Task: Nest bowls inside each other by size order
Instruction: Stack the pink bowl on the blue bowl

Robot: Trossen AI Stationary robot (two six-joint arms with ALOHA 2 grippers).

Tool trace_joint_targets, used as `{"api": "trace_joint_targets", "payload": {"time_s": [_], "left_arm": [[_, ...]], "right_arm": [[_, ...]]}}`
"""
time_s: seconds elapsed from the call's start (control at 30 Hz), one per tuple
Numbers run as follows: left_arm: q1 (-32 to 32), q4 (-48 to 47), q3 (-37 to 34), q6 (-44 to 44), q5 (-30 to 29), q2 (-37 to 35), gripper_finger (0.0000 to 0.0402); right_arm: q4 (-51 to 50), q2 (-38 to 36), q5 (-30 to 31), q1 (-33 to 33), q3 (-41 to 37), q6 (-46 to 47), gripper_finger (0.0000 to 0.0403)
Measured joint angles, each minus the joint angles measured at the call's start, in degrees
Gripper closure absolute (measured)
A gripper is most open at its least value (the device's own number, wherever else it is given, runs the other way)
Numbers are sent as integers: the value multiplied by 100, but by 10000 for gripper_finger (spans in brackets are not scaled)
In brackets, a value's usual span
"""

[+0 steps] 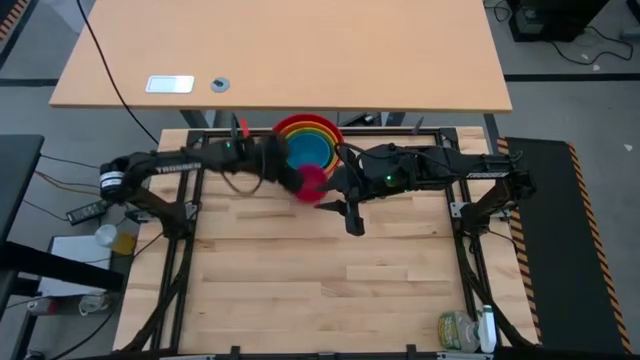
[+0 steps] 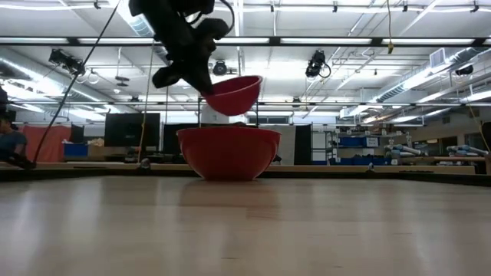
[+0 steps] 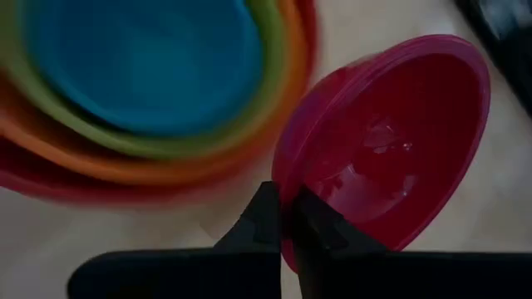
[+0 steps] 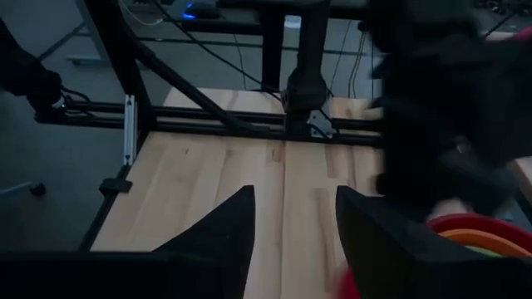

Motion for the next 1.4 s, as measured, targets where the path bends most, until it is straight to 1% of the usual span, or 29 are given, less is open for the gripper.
{"api": "trace_joint_targets", "payload": {"time_s": [0.1,0.17,0.27,0.33,0.43,0.5,0.6,0.7,0.8,0.9,1.03,1.1,1.17,1.4], "left_arm": [[560,32,141,196,-179,-4,394],[906,389,141,251,-168,81,394],[1347,824,141,166,160,376,394],[1498,905,270,87,283,690,394],[1594,633,638,148,337,1133,394],[1618,294,938,250,300,1440,394],[1622,-481,1357,428,-99,1893,394],[1617,-1158,1701,609,-570,2261,392],[1610,-1240,1762,786,-600,2475,381],[1582,-1212,1764,820,-601,2489,374],[1576,-950,1764,950,-599,2482,369],[1576,-947,1764,976,-602,2446,357],[1576,-949,1764,974,-601,2441,334],[1574,-1164,1764,1005,-386,2441,223]], "right_arm": [[55,-2,42,0,1,2,233],[148,-2,69,0,0,30,233],[317,-2,72,0,0,105,233],[378,-2,72,0,0,112,234],[369,-2,125,0,0,148,234],[330,-2,312,0,0,262,234],[326,-2,485,0,0,348,234],[328,-2,516,0,0,373,234],[322,-2,513,0,0,443,234],[289,-2,514,0,0,455,234],[236,-2,516,0,0,455,234],[218,-2,516,0,0,455,234],[206,-2,518,0,0,455,234],[206,-2,518,-11,0,447,234]]}}
